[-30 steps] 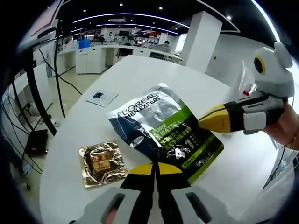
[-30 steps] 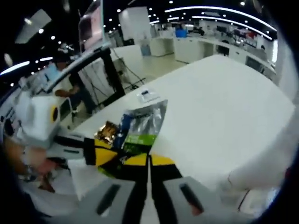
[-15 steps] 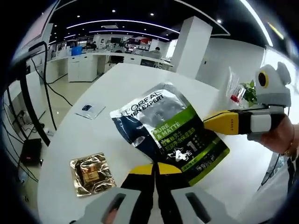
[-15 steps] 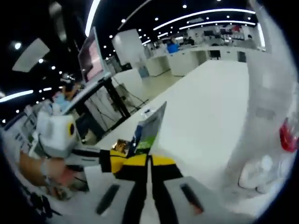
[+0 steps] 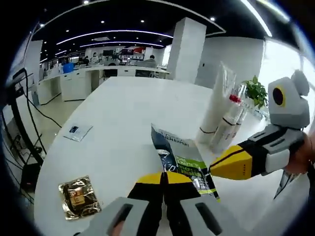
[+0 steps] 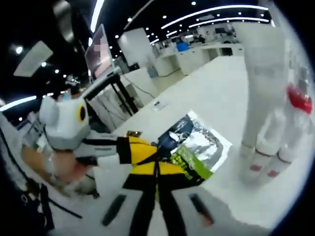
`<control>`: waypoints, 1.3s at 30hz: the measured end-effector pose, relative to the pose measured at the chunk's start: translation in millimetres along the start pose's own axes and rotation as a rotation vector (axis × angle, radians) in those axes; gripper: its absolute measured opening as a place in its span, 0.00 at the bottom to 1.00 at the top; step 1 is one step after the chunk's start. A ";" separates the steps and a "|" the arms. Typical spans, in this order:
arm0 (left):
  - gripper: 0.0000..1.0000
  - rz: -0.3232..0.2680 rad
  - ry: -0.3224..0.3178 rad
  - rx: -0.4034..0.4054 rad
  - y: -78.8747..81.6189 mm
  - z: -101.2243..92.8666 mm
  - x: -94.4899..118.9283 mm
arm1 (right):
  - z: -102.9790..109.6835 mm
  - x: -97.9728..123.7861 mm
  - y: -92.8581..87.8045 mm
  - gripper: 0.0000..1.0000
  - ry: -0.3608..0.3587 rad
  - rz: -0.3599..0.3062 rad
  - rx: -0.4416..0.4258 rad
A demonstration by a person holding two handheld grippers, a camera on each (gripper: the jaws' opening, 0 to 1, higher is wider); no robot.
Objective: Arrange the skincare products in the storage area until every visible bottle or jar stands upright without overlapping.
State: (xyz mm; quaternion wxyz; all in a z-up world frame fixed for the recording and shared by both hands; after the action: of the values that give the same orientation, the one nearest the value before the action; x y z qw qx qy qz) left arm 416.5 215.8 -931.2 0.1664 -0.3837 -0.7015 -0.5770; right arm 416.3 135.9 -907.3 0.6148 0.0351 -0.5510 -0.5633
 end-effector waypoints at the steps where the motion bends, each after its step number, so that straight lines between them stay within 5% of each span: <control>1: 0.00 0.002 0.010 -0.010 -0.4 0.3 0.6 | 0.4 2.3 -2.7 0.01 -0.003 -0.004 0.015; 3: 0.00 0.020 0.032 -0.070 -3.1 0.3 1.2 | -1.5 3.1 -6.2 0.01 -0.017 -0.001 0.033; 11: 0.03 0.036 0.088 -0.057 -7.1 7.6 0.4 | -19.3 2.3 -15.2 0.05 -0.076 0.021 0.021; 15: 0.10 0.027 0.077 -0.049 -6.5 7.2 3.0 | -31.2 3.5 -20.1 0.07 -0.124 0.036 -0.015; 24: 0.10 0.061 0.073 -0.030 -17.3 16.4 6.1 | -46.9 8.5 -29.4 0.12 -0.218 0.068 -0.040; 34: 0.07 0.157 0.026 -0.027 -38.3 10.7 -0.8 | -41.0 -0.9 -49.8 0.11 -0.171 0.166 -0.100; 39: 0.06 0.144 0.023 -0.042 -39.1 6.7 -0.5 | -34.9 -2.8 -50.0 0.09 -0.179 0.126 -0.056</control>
State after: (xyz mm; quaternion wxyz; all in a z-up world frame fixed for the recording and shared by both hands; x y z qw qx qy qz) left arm 389.6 220.4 -960.2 0.2078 -0.4300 -0.6578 -0.5824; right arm 409.3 99.7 -956.0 0.5982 -0.0673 -0.5888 -0.5394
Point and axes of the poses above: the point that each gripper's makers call its tool centre point, and the gripper's own axes: x roughly backward along the fingers, z roughly to its left, y roughly out of its top, the point moved 3 cm from there along x, roughly backward along the fingers, and after that the axes turned 10 degrees about z, right-handed, at the moved point
